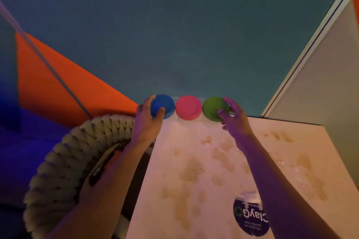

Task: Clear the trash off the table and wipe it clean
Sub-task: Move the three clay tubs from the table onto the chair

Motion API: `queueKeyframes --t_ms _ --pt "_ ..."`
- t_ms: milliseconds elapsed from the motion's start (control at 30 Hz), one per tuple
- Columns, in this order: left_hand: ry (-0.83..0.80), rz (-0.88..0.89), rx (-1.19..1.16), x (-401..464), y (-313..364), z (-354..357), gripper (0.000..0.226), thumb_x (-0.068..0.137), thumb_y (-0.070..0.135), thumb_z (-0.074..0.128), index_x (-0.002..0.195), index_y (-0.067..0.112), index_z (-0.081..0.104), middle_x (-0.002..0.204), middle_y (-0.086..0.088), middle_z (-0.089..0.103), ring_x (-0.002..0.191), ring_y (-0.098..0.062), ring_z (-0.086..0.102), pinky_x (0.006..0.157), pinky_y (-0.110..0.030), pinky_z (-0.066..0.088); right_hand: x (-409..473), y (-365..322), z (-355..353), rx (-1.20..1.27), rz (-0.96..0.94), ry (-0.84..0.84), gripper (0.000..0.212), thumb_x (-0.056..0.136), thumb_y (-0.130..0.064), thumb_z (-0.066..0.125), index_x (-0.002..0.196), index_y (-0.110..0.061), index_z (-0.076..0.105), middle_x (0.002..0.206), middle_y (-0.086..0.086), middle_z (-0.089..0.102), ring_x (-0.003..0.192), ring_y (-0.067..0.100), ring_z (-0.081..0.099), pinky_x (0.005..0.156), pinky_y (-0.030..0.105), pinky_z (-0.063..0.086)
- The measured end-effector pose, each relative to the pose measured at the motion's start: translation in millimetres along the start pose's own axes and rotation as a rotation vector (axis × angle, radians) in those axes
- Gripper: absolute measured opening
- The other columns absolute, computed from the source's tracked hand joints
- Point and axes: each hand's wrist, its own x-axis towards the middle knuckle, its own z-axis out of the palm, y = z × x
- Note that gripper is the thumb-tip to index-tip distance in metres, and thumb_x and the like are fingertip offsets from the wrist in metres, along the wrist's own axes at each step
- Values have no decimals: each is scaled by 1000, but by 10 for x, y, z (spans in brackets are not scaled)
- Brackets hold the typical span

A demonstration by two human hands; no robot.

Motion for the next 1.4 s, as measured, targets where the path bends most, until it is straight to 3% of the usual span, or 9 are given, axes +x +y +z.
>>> queueKeyframes --t_ms 100,300,633,800,867,967,1100,1233,1400 --pt "64 -2 -1 -474 83 -279 56 96 31 62 148 23 42 139 -14 46 122 -26 52 98 -24 36 -442 -93 -124 46 -44 -43 44 93 -21 65 134 -34 56 134 3 53 78 19 58 48 20 47" --pt "201 19 -13 -1464 147 -789 53 94 29 65 144 19 49 135 -12 51 120 -21 53 107 -32 41 -1280 -185 -278 92 -65 -151 45 93 -26 66 134 -41 55 140 1 50 106 33 61 57 24 48" --pt "400 -155 35 -3336 -155 -1445 53 93 35 65 143 30 47 122 0 44 109 -30 59 103 -44 47 -2495 -114 -165 59 -101 -464 46 91 -21 67 132 -41 58 132 -3 57 88 19 59 55 21 48" --pt "517 -323 54 -4090 -511 -1711 54 94 34 64 144 30 47 127 -8 48 94 -15 57 90 -24 40 -2991 -8 249 -20 -97 -644 45 91 -23 67 132 -41 58 129 -2 60 88 18 62 56 24 49" --pt "561 -372 69 -4341 -634 -1821 54 94 32 65 145 28 47 122 -5 47 87 -7 52 87 -20 35 -3181 46 443 -72 -127 -702 46 90 -28 68 131 -42 57 131 -2 60 98 22 64 67 33 56" --pt "620 -445 58 -4747 -880 -2016 55 92 30 67 143 25 49 118 -5 47 99 -23 59 90 -24 39 -3536 133 750 -163 -142 -795 50 87 -31 69 133 -45 54 132 -2 61 113 28 63 95 49 54" --pt "683 -543 81 -5254 -1236 -2309 57 88 38 66 141 25 52 120 -11 53 101 -26 61 93 -27 44 -4003 221 1212 -235 -174 -911 56 78 -39 69 131 -46 53 127 -2 65 113 26 64 98 53 52" --pt "748 -618 94 -5662 -1561 -2595 55 87 33 68 139 23 54 117 -12 55 102 -25 59 89 -24 40 -4455 246 1710 -261 -222 -1013 53 86 -18 71 137 -26 57 124 0 64 112 19 63 99 48 52" --pt "820 -714 75 -6116 -2066 -3015 52 88 31 69 138 26 53 112 -3 50 100 -24 59 91 -28 44 -5073 280 2419 -348 -245 -1127 55 87 -12 70 139 -19 55 131 9 62 117 24 62 105 45 48"
